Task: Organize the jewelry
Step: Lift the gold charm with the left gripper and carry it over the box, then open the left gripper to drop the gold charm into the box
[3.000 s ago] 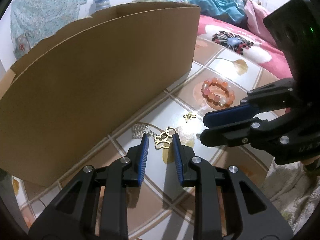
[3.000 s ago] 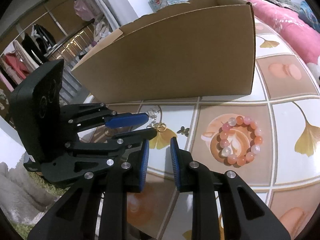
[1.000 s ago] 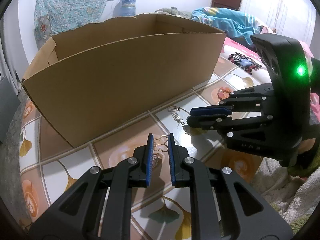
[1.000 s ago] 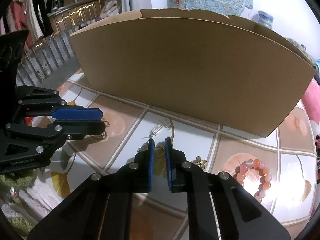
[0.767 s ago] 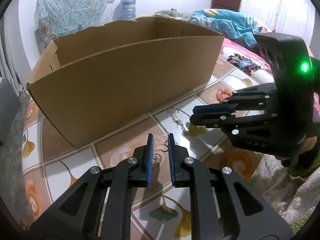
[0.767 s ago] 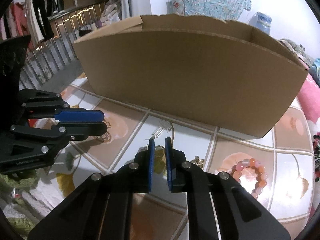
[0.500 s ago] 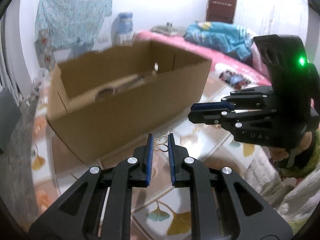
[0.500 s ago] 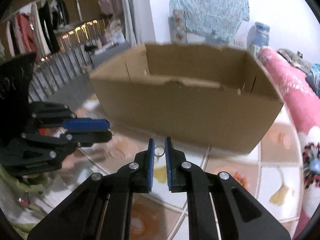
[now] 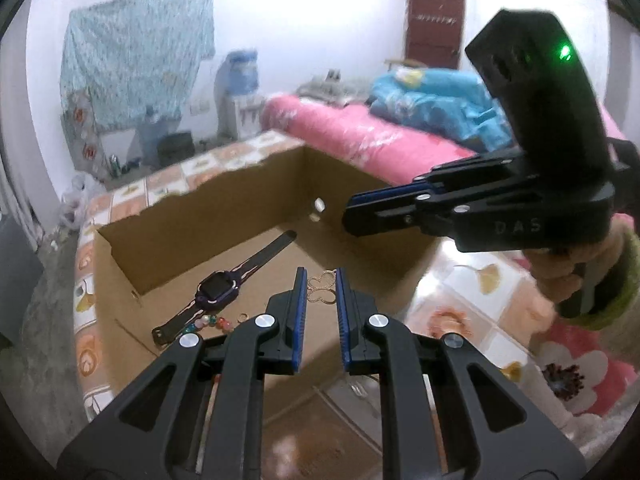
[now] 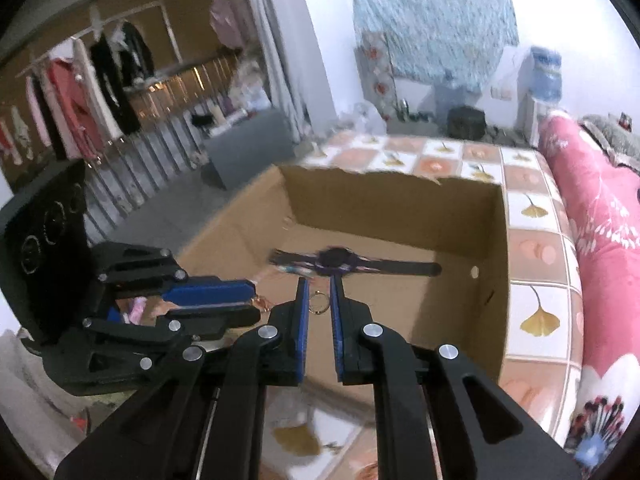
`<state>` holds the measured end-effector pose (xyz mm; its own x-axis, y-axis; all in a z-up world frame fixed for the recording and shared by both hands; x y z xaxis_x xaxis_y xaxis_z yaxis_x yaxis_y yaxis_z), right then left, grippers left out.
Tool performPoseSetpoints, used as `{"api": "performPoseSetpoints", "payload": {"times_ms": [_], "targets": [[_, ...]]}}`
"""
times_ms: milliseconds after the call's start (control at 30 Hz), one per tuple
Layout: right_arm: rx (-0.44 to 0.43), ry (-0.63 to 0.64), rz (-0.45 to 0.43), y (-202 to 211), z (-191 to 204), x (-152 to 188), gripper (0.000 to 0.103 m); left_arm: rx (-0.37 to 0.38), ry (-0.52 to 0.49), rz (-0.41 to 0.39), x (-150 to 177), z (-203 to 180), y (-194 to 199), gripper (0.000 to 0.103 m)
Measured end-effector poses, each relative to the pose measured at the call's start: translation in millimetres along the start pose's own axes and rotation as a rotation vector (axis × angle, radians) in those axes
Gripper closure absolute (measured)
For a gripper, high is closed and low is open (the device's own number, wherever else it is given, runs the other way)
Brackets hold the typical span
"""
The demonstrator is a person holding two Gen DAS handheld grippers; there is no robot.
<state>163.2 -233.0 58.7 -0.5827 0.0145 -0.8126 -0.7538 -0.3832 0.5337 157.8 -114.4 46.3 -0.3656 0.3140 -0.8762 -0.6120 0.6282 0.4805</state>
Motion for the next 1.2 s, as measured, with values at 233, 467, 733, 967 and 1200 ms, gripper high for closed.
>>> {"api": "performPoseSetpoints", "payload": {"times_ms": [233,467,733,967,1200], "targets": [[0.04,-0.034,0.099,-35.3,-37.2,-1.2,0.091,0.05,0.108,0.137,5.5,16.5,-55.0,0.089],[0.039,-0.04,0.048,-24.3,-50.4,-11.2,0.085,0.074,0.16,0.123,3.3,20.8,-57.7,0.075],[0.049,-0.065,-0.03,0.7,-53.8,-17.1,0.073,0.044,0.17,0.068,-10.8,24.6,-37.5,0.064],[0.052,-0.09,-0.119,45.9,-42.1,-17.0,0.06,0.017,0.147,-0.001,-19.6,17.8,5.3,0.045],[0.065,-0.1,-0.173,89.1,-14.9,16.2,0.045,0.006,0.123,-0.041,-1.5,5.2,64.6,0.023]]}}
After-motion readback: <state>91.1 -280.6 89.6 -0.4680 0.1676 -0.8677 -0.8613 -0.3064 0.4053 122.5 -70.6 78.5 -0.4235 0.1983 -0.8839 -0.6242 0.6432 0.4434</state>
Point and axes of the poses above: each gripper's, at about its wrist camera, not at the fingertips, and y roughly against the way its jaws point, z to its left, x to its underside, the point moved 4 cm from there along -y, roughly the way its jaws point, and after that the axes turned 11 degrees about -z, right-handed, at the moved point
